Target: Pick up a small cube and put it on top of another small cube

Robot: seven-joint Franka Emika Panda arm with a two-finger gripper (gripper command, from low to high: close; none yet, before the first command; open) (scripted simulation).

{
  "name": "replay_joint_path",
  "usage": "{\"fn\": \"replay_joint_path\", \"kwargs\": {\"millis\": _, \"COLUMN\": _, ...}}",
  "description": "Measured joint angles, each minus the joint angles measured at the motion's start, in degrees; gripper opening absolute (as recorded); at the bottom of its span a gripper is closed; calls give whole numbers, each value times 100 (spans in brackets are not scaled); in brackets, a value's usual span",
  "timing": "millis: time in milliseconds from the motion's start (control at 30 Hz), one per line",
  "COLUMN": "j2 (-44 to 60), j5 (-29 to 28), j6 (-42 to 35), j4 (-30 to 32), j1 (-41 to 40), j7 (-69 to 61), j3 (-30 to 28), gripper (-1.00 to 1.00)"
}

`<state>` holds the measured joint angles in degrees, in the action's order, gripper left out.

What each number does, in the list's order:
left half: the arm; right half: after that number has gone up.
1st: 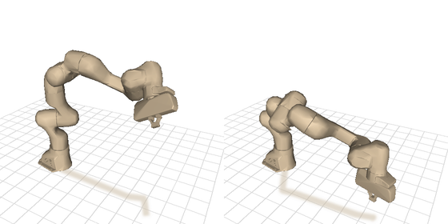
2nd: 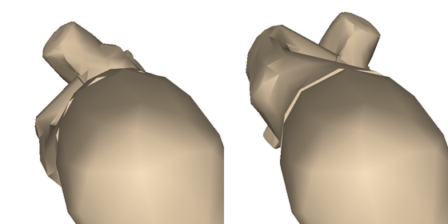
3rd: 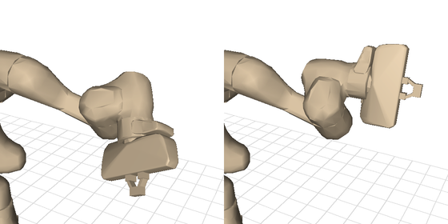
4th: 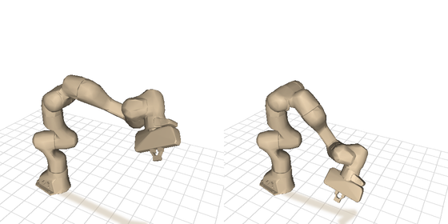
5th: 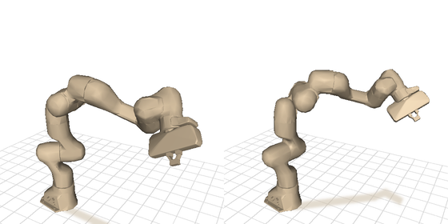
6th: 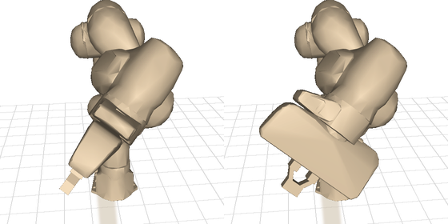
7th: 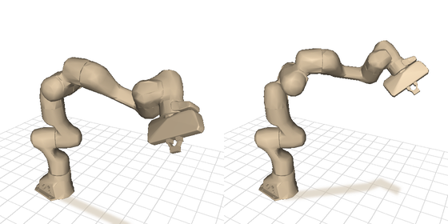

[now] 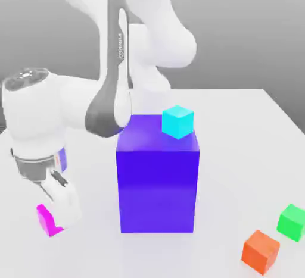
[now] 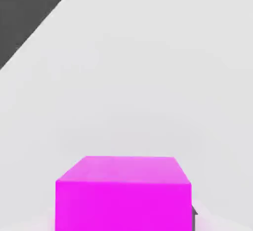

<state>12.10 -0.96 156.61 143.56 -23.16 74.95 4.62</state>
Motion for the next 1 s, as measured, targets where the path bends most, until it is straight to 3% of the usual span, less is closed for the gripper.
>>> {"fn": "replay_joint_path", "kwargs": {"millis": 867, "j2": -203, "j5": -502, "j6": -800, "j4": -579, "j1": 3933, "j7": 6589, "j3": 1954, "gripper": -100}}
{"fn": "replay_joint_path", "kwargs": {"millis": 1000, "j2": -223, "j5": -595, "j6": -818, "j4": -454, "j1": 4088, "j7": 7640, "j3": 1817, "gripper": -100}}
